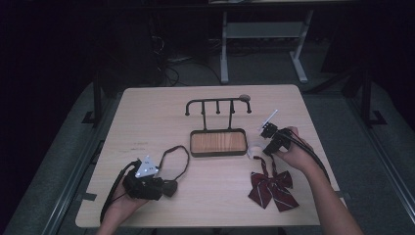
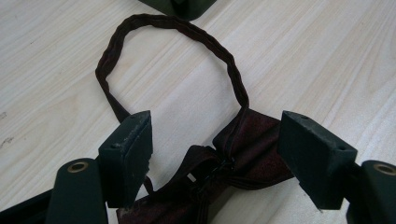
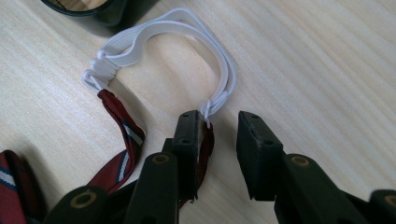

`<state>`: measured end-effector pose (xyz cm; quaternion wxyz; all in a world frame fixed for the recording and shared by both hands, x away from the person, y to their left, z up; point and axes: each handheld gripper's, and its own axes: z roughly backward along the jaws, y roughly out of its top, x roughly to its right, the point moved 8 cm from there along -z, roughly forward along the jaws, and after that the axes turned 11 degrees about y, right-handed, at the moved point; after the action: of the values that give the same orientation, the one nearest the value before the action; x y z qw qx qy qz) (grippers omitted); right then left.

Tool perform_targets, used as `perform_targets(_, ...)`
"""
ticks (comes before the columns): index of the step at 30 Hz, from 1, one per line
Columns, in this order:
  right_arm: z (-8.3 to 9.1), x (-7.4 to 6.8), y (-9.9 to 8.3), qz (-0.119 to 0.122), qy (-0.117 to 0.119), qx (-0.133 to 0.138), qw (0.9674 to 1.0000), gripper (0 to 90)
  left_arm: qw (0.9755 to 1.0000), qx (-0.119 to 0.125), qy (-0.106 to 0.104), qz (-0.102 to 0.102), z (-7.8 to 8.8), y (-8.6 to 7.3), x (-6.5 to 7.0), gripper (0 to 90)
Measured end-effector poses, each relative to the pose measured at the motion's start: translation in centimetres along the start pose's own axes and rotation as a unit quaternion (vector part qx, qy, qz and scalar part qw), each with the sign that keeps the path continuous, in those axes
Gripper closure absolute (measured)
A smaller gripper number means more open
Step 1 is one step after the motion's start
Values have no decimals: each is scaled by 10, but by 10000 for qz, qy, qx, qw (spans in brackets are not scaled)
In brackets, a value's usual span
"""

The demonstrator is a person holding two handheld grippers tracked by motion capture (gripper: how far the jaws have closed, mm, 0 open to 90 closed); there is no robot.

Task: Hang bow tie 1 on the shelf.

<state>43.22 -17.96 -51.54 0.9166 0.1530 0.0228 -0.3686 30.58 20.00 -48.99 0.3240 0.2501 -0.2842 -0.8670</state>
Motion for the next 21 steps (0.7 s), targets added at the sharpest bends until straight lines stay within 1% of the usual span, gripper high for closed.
perform_targets(4, -1, -1, 1, 63, -69, -9, 10000, 722, 10000, 6, 3, 12, 0, 0, 0, 271)
perform_targets(9, -3, -1, 1, 69, -103, -34, 9999, 758, 10000, -1, 9, 6, 0, 0, 0, 271)
perform_targets(11, -3, -1, 0, 76, -79, -62, 9999, 801, 10000, 25, 13, 22, 0, 1, 0, 271)
perform_targets(13, -3, -1, 0, 73, -55, -79, 9999, 818, 10000, 42, 12, 32, 1, 1, 1, 271)
perform_targets(15, -3, -2, 0, 59, -21, -80, 9999, 825, 10000, 46, 14, 18, 1, 1, 1, 272)
perform_targets(16, -2, -3, -1, 65, 39, -74, 9999, 831, 10000, 44, 14, 12, 1, 1, 1, 271)
perform_targets(21, 2, -5, -2, 95, 54, -67, 9999, 839, 10000, 71, 12, 17, 1, 2, 2, 271)
